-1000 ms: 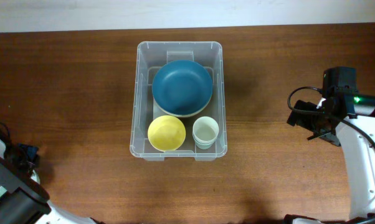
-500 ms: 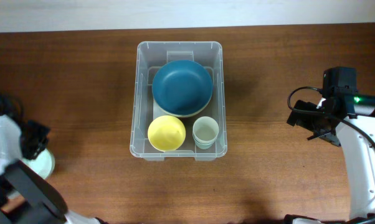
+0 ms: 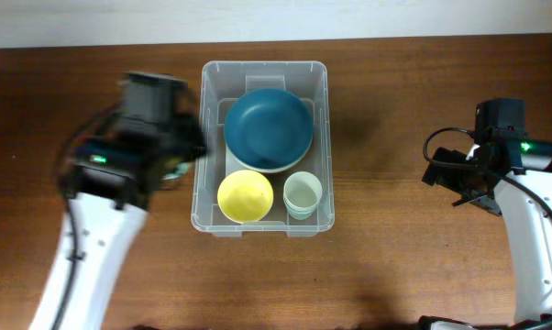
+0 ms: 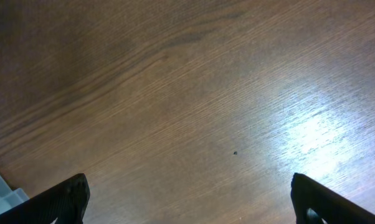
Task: Pack container
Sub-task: 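Place the mint green bowl onto the yellow bowl in the container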
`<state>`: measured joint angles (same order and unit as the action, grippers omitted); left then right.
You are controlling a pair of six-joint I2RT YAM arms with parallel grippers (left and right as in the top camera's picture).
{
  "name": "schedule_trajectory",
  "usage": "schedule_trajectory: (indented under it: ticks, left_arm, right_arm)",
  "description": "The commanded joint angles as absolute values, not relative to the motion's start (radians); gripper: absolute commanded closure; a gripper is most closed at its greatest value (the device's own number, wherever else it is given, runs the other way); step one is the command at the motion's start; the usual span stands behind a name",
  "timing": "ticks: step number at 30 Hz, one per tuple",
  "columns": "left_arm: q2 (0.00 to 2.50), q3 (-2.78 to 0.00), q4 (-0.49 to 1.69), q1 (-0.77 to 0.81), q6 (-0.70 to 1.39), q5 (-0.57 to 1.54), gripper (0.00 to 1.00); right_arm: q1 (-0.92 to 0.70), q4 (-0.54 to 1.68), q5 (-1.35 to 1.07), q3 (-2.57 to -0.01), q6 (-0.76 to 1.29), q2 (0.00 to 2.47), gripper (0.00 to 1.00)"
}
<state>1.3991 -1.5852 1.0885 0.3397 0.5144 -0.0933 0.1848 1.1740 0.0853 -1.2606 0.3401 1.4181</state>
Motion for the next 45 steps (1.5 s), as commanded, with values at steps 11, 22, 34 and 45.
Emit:
schedule_trajectory:
  ticks: [11, 22, 34, 45]
  left_arm:
    - [1.689, -1.674, 1.160, 0.612, 0.610, -0.049, 0.99]
    - [1.782, -1.671, 1.246, 0.569, 0.613, 0.010, 0.99]
    - [1.821, -1.703, 1.285, 0.556, 0.575, -0.018, 0.47]
    - [1.602, -1.924, 1.417, 0.234, 0.574, -0.259, 0.45]
  right_arm:
    - [0.190, 1.175, 0.086, -1.273, 0.345, 1.403, 0.01]
    - [0.190, 1.175, 0.086, -1.273, 0.345, 1.403, 0.01]
    - [0.190, 1.175, 0.086, -1.273, 0.345, 1.403, 0.01]
    - [0.189, 1.118, 0.063, -1.273, 0.314, 1.403, 0.14]
